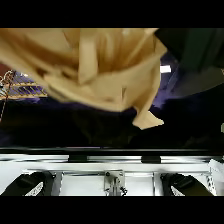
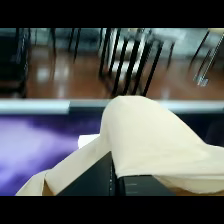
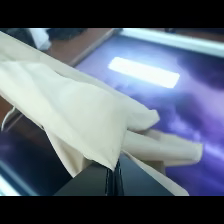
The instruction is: Fold the shirts.
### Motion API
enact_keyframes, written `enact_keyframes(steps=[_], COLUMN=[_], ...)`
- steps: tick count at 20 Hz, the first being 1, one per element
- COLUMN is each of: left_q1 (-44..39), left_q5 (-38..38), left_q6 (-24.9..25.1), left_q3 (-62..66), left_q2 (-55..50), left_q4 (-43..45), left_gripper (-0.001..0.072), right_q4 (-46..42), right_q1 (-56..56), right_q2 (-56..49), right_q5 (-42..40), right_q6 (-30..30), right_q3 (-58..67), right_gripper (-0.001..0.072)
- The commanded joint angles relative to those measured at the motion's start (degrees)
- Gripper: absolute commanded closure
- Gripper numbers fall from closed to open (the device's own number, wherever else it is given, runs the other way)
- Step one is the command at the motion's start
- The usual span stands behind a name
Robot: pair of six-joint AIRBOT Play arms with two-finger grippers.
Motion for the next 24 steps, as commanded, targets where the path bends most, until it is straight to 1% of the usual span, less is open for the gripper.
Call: enact_keyframes(steps=[1,3,4,6,8,10,12,13,14,15,16,17,18,20,21,22,23,24], left_q1=[0.1,0.1,0.1,0.2,1.0,1.7,2.2,2.4,2.4,2.4,2.4,2.4,2.4,2.4,2.5,3.0,3.5,4.0], left_q5=[-15.7,-13.5,-11.7,-7.6,-3.7,-2.8,-2.6,-2.6,-2.6,-2.6,-2.6,-2.6,-2.6,-2.5,-2.5,-2.6,-2.8,-3.3], left_q6=[0.5,0.5,0.5,0.5,0.5,0.5,0.6,0.6,1.3,3.0,4.7,6.1,6.5,6.6,6.5,6.5,5.7,4.1], left_q3=[-5.6,-13.1,-16.9,-24.0,-29.4,-31.4,-31.4,-31.4,-31.4,-31.4,-31.4,-31.4,-31.4,-31.4,-31.4,-31.4,-31.4,-31.4], left_q2=[1.1,1.0,1.0,0.9,0.3,-1.2,-2.9,-3.5,-4.1,-4.5,-4.8,-5.0,-5.1,-5.1,-5.1,-5.1,-5.1,-5.1], left_q4=[-0.1,-5.4,-7.5,-8.3,-7.8,-7.8,-7.8,-7.7,-6.8,-6.2,-4.8,-2.5,0.8,7.4,9.3,9.1,7.6,5.0], left_gripper=[0.0661,0.0661,0.0661,0.0661,0.0661,0.0660,0.0651,0.0599,0.0490,0.0353,0.0247,0.0232,0.0232,0.0232,0.0231,0.0185,0.0089,0.0039], right_q4=[0.3,-0.7,-1.9,-4.9,-5.5,-8.2,-13.2,-16.2,-19.2,-21.4,-23.0,-23.7,-23.6,-23.3,-23.4,-23.5,-23.3,-23.0], right_q1=[0.0,0.0,0.0,0.0,0.3,3.1,7.2,9.1,10.7,11.9,12.8,13.5,13.9,14.2,14.1,14.1,14.2,14.2], right_q2=[-1.6,-6.5,-9.4,-15.3,-21.4,-26.0,-28.7,-29.2,-29.4,-29.3,-29.2,-28.9,-28.3,-26.6,-25.7,-25.0,-24.7,-24.7], right_q5=[14.9,21.1,22.7,23.7,24.4,24.0,23.4,22.8,22.0,21.4,21.4,21.7,22.5,22.6,22.0,21.4,20.9,20.8], right_q6=[4.6,6.0,6.2,6.4,6.3,5.5,4.5,4.3,4.4,4.4,4.4,4.3,4.2,4.6,5.4,5.5,5.9,6.6], right_q3=[0.5,0.5,0.5,0.5,0.5,0.5,0.5,0.5,0.5,0.5,0.6,0.6,0.6,0.6,0.6,0.6,0.6,0.6], right_gripper=[0.0639,0.0639,0.0639,0.0639,0.0639,0.0639,0.0639,0.0639,0.0639,0.0639,0.0639,0.0639,0.0639,0.0638,0.0638,0.0638,0.0638,0.0638])
